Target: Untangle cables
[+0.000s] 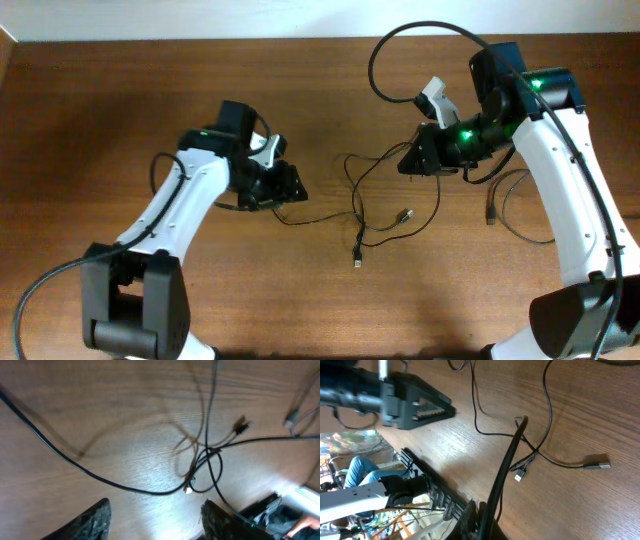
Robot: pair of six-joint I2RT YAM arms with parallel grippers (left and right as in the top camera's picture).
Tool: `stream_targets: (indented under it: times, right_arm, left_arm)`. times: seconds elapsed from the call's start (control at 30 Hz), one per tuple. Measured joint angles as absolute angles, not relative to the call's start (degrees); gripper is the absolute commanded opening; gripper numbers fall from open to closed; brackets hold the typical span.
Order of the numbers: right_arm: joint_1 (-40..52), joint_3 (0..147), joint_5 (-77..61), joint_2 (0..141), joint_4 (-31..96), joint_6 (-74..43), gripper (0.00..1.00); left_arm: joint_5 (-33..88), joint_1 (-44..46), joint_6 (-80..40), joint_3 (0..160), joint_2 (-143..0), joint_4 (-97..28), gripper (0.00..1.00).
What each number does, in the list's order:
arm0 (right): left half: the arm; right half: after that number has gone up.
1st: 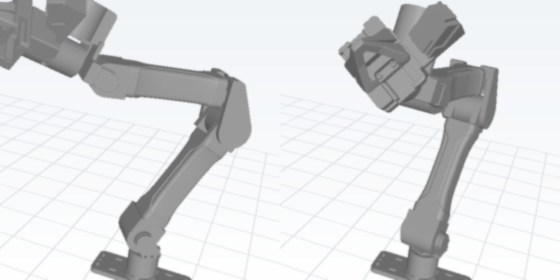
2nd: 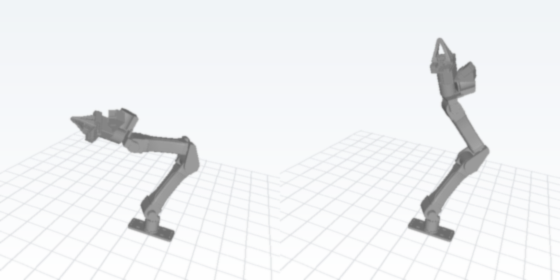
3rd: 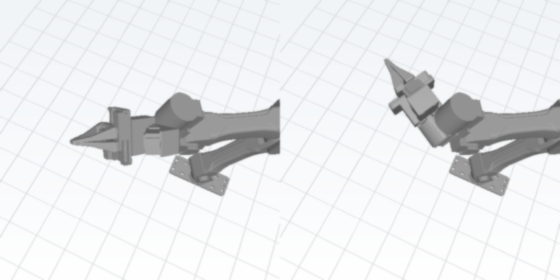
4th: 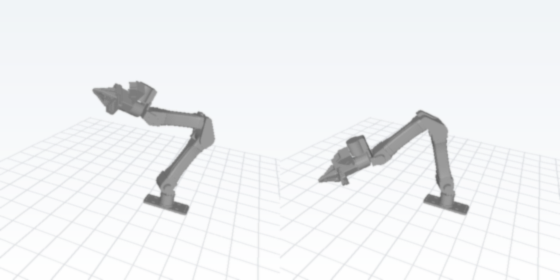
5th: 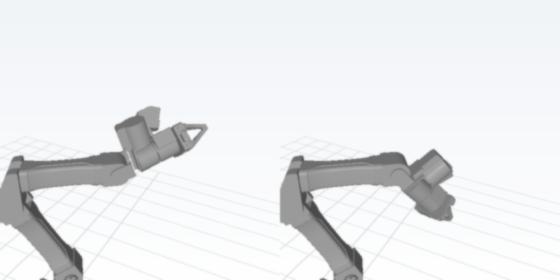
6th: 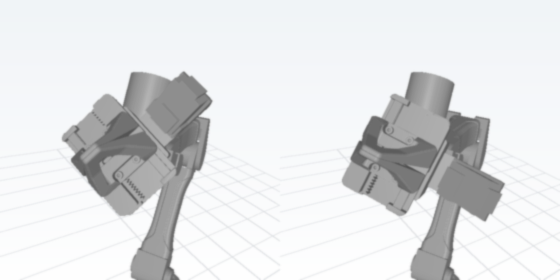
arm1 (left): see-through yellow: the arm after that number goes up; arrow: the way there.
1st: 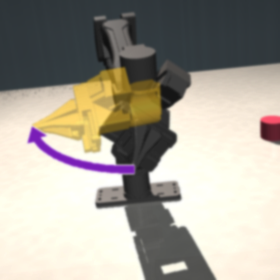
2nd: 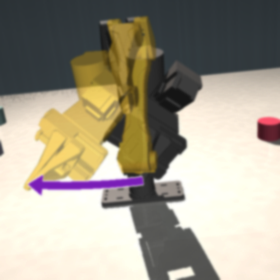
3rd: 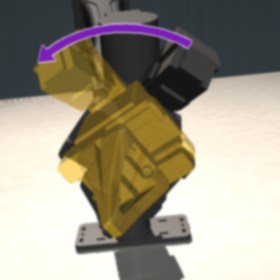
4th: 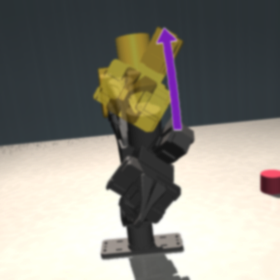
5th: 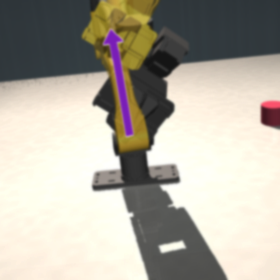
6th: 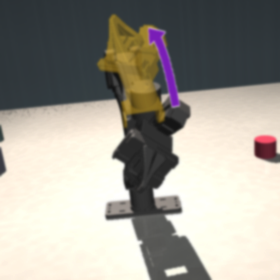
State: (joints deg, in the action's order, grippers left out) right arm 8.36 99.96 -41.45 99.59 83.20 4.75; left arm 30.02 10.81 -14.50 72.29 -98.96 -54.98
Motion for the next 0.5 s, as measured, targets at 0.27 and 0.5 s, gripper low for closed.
stream_targets:
  times: [0.27, 0.5]
  right_arm:
    - [8.40, 99.96, -41.45, 99.59, 83.64, 4.69, 0.04]
    - [12.40, 99.96, -39.83, 99.59, 83.81, 4.71, 0.04]
  left_arm:
    - [22.28, 24.10, -50.94, 68.38, -99.33, -53.76, 0.64]
    - [16.10, 28.60, -67.00, 64.71, -99.39, -40.34, 0.60]
